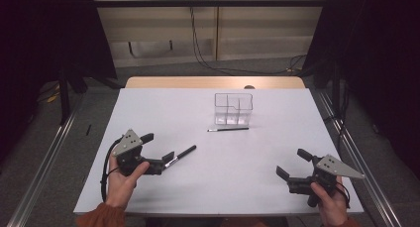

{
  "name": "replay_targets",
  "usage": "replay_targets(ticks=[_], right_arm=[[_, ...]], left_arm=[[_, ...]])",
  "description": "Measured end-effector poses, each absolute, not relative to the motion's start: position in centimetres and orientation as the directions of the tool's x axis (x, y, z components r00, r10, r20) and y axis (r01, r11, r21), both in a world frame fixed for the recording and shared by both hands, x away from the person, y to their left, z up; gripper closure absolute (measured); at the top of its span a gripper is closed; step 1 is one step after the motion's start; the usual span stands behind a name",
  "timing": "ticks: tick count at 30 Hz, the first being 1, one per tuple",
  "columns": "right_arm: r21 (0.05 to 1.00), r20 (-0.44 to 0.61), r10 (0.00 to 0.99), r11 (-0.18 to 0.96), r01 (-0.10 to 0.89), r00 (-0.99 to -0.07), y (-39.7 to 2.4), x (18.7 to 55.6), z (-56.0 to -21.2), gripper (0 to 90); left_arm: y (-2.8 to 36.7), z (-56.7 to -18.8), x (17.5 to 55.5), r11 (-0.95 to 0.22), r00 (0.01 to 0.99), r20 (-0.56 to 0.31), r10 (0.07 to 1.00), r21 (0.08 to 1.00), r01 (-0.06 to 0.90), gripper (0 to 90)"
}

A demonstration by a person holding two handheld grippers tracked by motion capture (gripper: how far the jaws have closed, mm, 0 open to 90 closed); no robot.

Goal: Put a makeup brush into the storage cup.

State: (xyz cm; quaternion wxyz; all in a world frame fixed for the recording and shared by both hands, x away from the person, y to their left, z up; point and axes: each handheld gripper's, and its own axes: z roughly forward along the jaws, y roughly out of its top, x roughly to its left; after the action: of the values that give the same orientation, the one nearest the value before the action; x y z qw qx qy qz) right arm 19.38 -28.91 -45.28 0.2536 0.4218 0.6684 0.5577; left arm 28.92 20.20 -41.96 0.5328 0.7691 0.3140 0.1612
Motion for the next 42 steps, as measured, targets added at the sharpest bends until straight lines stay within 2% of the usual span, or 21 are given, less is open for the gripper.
replay_targets(ticks=[2, 10, 24, 42], right_arm=[[0.96, 0.129, 0.847, 0.024, 0.279, -0.516, -28.9, 19.3, -45.3, 0.0], [0.957, 0.133, 0.845, 0.026, 0.287, -0.519, -28.8, 19.4, -45.3, 0.0], [0.958, 0.13, 0.84, 0.03, 0.285, -0.526, -28.8, 19.4, -45.3, 0.0], [0.956, 0.128, 0.841, 0.036, 0.29, -0.525, -28.8, 19.5, -45.4, 0.0]], left_arm=[[20.1, -42.0, 29.4, -0.245, 0.745, -0.07, 0.663, 0.92, 0.305, 2.9], [20.2, -41.6, 30.8, -0.206, 0.725, -0.097, 0.682, 0.926, 0.318, 2.8], [17.7, -40.1, 32.8, -0.281, 0.773, -0.057, 0.632, 0.913, 0.297, 3.7], [17.0, -41.0, 34.1, -0.491, 0.787, -0.041, 0.616, 0.76, 0.425, 6.5]])
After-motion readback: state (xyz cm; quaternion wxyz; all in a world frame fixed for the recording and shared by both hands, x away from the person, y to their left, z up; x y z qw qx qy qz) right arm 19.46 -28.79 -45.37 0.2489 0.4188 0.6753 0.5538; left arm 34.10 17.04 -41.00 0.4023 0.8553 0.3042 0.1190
